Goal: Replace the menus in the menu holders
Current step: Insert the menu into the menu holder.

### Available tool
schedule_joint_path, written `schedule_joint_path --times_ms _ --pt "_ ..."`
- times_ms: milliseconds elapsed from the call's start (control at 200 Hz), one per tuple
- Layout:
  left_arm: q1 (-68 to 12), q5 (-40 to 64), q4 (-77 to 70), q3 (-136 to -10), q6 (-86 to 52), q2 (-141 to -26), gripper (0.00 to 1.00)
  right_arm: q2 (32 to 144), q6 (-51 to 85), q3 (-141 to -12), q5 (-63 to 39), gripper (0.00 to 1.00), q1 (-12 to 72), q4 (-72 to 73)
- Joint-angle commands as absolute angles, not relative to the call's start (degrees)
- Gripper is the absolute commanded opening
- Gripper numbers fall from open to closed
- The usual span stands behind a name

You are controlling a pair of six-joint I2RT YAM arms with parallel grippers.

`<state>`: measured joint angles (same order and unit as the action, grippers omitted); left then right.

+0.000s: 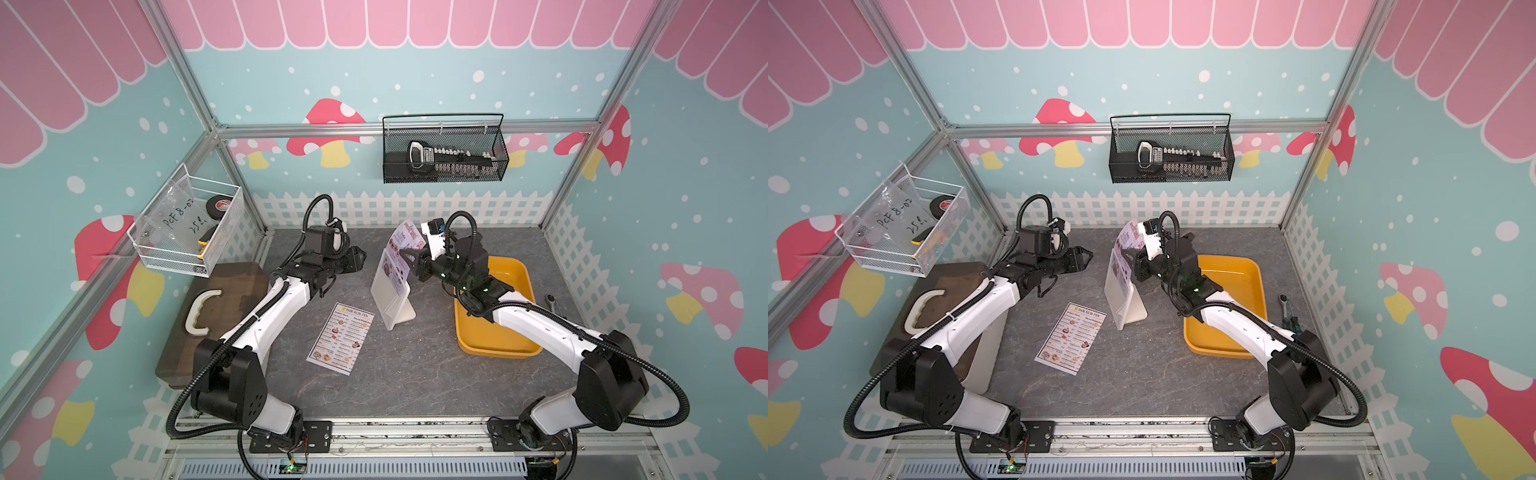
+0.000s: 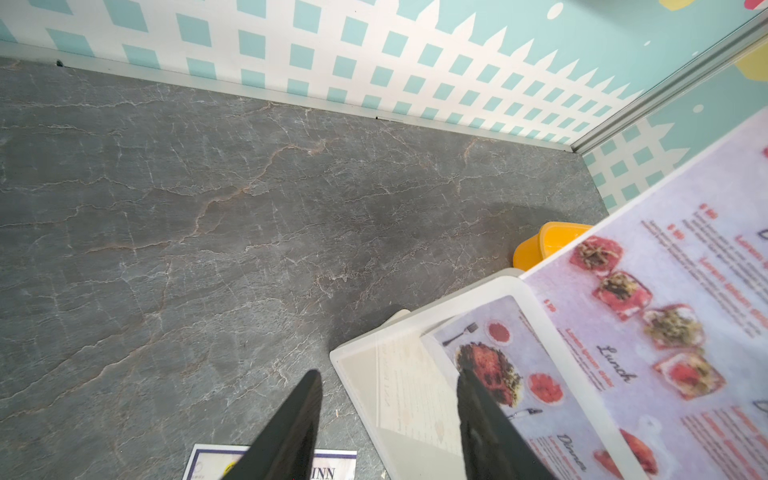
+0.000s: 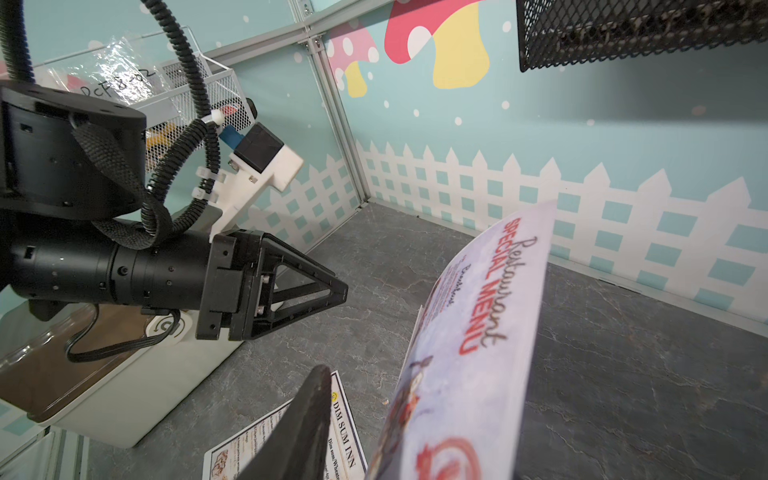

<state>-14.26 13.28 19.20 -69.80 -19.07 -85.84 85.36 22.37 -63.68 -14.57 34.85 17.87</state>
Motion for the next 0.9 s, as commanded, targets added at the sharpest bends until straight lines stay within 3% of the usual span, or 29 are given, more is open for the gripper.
schedule_joint_path --times_ms 0,896 --pt "-13.7 13.0 18.9 -70.8 -18.4 -85.2 0.53 84.7 22.5 -64.5 -16.5 0.4 34.7 16.7" --pt "-13.7 13.4 17.7 -69.4 -19.4 -85.3 0.53 90.6 21.7 -63.3 -21.6 0.46 35.1 12.3"
